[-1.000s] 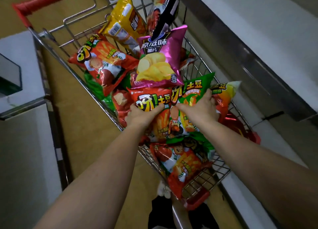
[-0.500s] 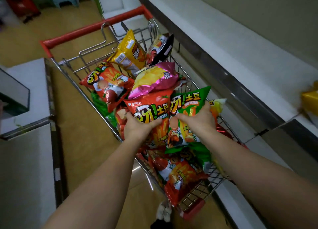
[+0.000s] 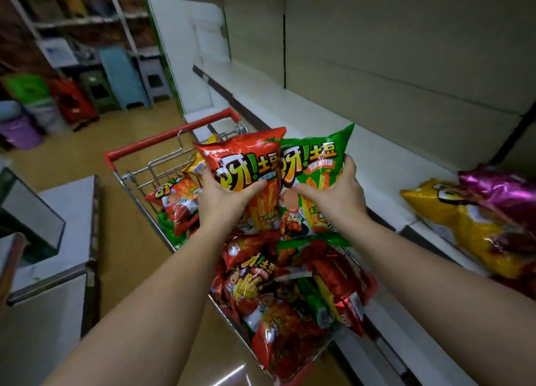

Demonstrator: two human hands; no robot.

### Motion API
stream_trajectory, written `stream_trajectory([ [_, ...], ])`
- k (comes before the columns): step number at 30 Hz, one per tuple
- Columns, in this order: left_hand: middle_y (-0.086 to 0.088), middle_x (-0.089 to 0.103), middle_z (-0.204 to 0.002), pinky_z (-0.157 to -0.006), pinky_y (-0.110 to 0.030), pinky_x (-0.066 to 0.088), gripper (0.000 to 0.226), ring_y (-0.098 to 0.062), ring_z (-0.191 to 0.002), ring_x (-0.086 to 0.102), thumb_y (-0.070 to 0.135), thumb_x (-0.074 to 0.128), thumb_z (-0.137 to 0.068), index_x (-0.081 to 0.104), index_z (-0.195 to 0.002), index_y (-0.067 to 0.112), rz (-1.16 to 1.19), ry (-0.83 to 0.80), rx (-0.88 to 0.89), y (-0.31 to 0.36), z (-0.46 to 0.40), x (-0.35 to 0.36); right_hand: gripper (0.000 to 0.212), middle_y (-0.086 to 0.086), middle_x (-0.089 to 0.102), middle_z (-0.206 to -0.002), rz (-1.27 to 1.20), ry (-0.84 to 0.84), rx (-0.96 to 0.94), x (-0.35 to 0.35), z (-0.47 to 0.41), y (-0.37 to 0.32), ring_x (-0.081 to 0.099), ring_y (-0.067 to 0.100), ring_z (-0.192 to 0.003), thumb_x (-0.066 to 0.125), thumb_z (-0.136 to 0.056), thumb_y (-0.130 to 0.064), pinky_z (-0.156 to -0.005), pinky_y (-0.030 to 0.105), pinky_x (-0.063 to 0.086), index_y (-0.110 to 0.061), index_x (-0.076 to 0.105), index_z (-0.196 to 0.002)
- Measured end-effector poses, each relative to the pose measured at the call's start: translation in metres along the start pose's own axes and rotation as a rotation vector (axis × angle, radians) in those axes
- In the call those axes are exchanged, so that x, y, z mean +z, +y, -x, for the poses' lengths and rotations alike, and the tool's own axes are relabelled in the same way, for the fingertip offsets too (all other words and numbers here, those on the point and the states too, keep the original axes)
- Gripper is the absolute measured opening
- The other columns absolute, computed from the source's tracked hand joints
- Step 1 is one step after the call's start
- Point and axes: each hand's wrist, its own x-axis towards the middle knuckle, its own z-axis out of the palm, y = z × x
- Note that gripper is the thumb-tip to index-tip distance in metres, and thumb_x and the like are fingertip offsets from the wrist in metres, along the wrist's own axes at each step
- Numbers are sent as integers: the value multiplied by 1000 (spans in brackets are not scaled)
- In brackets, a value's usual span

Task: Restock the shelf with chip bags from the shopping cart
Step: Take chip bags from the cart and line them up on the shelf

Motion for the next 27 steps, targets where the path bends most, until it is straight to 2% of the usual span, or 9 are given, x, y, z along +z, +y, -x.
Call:
stream_trajectory([
  [3, -1, 55, -132, -101, -46, 44, 99, -24, -120, 54, 49, 84, -60, 33, -140, 21, 33, 8, 98, 34, -2, -1, 90, 1, 55, -125, -32, 56, -67, -27, -3, -24, 55, 22, -111, 80, -67, -41, -85, 31, 42, -21, 28, -137],
  [5, 2, 58, -127, -100, -44, 45, 91, -22, -117, 56, 49, 83, -60, 39, -135, 22, 41, 18, 174, 55, -4, 0, 89, 2, 54, -126, -44, 101, -100, -44, -4, -38, 53, 23, -113, 80, -67, -40, -89, 34, 43, -20, 29, -137],
  [8, 4, 61, -122, -94, -33, 45, 83, -17, -112, 57, 48, 82, -63, 44, -131, 23, 63, 20, 279, 83, -7, 2, 92, 1, 53, -127, -43, 184, -134, -67, -3, -55, 54, 23, -114, 81, -66, -41, -94, 40, 46, -20, 28, -138],
  [11, 8, 62, -117, -95, -39, 48, 80, -17, -110, 58, 53, 80, -62, 45, -129, 27, 75, -27, 369, 103, -9, 4, 96, 1, 52, -130, -43, 261, -152, -87, 4, -66, 52, 23, -116, 81, -66, -42, -95, 41, 44, -21, 25, -141],
  [15, 14, 59, -107, -88, -31, 46, 76, -11, -102, 57, 50, 80, -64, 46, -127, 27, 118, -147, 461, 125, -7, 6, 98, 3, 50, -133, -32, 396, -151, -103, 23, -74, 50, 24, -119, 80, -68, -39, -97, 39, 41, -19, 22, -144],
  [20, 9, 60, -110, -84, -32, 46, 72, -13, -101, 58, 50, 80, -63, 46, -122, 27, 152, -314, 560, 147, -2, 12, 100, 1, 53, -129, 18, 557, -106, -118, 54, -81, 52, 15, -108, 80, -70, -35, -92, 31, 41, -19, 18, -146],
  [24, 6, 60, -117, -90, -38, 49, 81, -15, -106, 59, 55, 80, -60, 44, -127, 27, 196, -449, 616, 160, 17, 26, 103, 2, 48, -137, 80, 717, -45, -136, 84, -78, 48, 22, -123, 81, -67, -39, -102, 38, 39, -20, 18, -146],
  [27, 6, 60, -117, -85, -33, 46, 78, -16, -106, 58, 54, 79, -62, 44, -126, 27, 235, -566, 644, 174, 42, 38, 106, 2, 45, -140, 121, 818, 7, -156, 111, -75, 45, 22, -126, 80, -67, -41, -105, 41, 37, -21, 15, -147],
])
